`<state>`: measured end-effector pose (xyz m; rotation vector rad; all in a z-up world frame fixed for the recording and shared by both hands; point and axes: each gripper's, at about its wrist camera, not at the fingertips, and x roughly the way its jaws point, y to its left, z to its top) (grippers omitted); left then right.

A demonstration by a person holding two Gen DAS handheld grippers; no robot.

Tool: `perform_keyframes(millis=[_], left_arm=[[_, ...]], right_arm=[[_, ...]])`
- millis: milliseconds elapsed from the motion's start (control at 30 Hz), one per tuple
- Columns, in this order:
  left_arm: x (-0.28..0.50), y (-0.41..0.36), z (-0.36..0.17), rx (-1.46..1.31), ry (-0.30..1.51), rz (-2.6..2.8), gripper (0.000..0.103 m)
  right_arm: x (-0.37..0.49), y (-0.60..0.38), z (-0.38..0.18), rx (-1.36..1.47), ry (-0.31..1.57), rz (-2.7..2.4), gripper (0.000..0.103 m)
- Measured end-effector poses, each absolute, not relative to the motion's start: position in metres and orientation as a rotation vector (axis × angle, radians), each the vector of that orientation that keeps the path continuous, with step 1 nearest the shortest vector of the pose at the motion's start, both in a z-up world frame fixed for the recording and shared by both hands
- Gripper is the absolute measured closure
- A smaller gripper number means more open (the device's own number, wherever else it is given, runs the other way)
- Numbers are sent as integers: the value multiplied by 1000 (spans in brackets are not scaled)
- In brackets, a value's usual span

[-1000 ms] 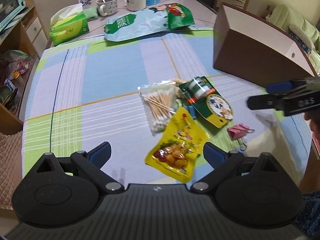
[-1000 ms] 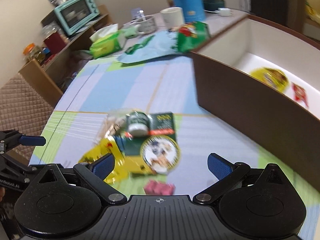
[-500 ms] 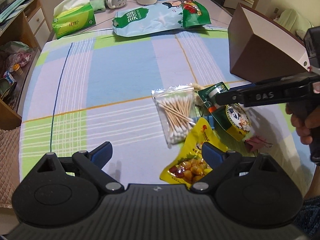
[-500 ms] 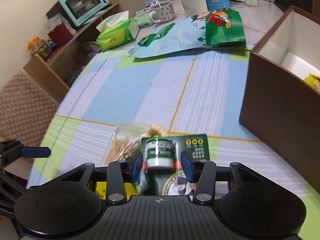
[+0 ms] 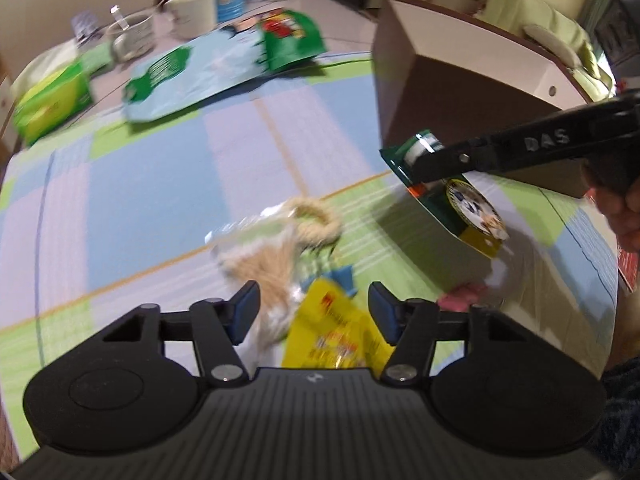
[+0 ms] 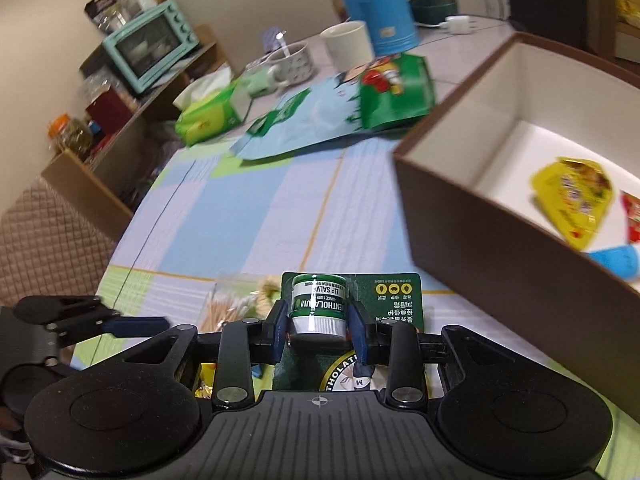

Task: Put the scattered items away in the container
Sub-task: 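Grasp the green ointment card with the right gripper while the left grasps the blue binder clip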

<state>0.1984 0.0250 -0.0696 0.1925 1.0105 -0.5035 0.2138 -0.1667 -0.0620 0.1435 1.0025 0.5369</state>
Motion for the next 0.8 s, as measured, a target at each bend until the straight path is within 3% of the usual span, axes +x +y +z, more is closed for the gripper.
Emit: perform_keyframes(millis=[167, 500, 533, 567, 800], left_arm=[[215, 9, -83, 168, 1032, -496, 78], [220, -3, -97, 139, 1040, -460, 82], [219, -3, -93, 133, 1033, -467, 86], [217, -2, -88, 127, 1025, -474, 97], [204, 2, -59, 86, 972, -519, 99]], right_arm=[[204, -187, -58, 187, 1013, 501, 71], [197, -199, -55, 208, 1022, 486, 71], [196, -199, -54, 208, 1019, 488, 71], [194, -200, -53, 207, 1016, 490, 71], [182, -206, -46, 204, 997, 502, 71]])
